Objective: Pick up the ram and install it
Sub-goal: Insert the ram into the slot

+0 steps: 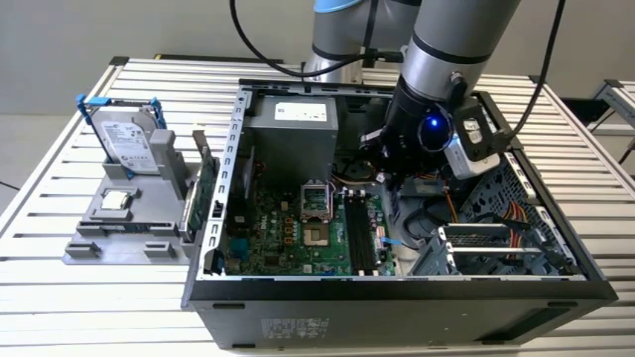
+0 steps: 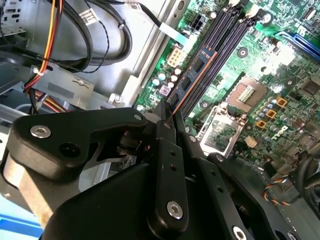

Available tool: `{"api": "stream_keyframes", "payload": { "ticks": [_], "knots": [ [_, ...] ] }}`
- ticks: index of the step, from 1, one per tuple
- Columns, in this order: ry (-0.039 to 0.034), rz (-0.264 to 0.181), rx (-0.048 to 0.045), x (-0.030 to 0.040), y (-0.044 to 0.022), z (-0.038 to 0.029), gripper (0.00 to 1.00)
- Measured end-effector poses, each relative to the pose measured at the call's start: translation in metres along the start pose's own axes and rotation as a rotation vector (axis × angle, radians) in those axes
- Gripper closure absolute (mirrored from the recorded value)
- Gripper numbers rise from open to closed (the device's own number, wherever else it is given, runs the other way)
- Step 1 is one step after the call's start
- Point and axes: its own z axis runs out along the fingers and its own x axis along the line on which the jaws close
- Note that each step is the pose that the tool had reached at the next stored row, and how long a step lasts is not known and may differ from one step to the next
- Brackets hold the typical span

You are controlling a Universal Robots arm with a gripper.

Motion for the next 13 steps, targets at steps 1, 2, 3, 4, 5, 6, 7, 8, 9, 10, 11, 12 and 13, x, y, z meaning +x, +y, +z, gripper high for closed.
{"api": "stream_keyframes", "payload": {
  "ticks": [1,2,3,4,5,6,7,8,9,10,11,12,13],
  "knots": [
    [-0.0001,0.000,0.0024,0.0000,0.0000,0.0009,1.00],
    [-0.0001,0.000,0.0029,0.0000,0.0000,0.0012,1.00],
    [-0.0001,0.000,0.0031,0.0000,0.0000,0.0011,1.00],
    [-0.0002,0.000,0.0035,0.0000,0.0000,0.0011,1.00],
    [-0.0002,0.000,0.0036,0.0000,0.0000,0.0012,1.00],
    [-0.0002,0.000,0.0037,0.0000,0.0000,0.0012,1.00],
    [-0.0003,0.000,0.0037,0.0000,0.0000,0.0013,1.00],
    [-0.0002,0.000,0.0037,0.0000,0.0000,0.0013,1.00],
    [-0.0002,0.000,0.0038,0.0000,0.0000,0.0013,1.00],
    [-0.0002,0.000,0.0038,0.0000,0.0000,0.0014,1.00],
    [-0.0003,0.000,0.0037,0.0001,0.0000,0.0016,1.00],
    [-0.0003,0.000,0.0037,0.0002,0.0000,0.0017,1.00],
    [-0.0003,-0.001,0.0037,0.0004,-0.0001,0.0017,1.00]
  ]
}}
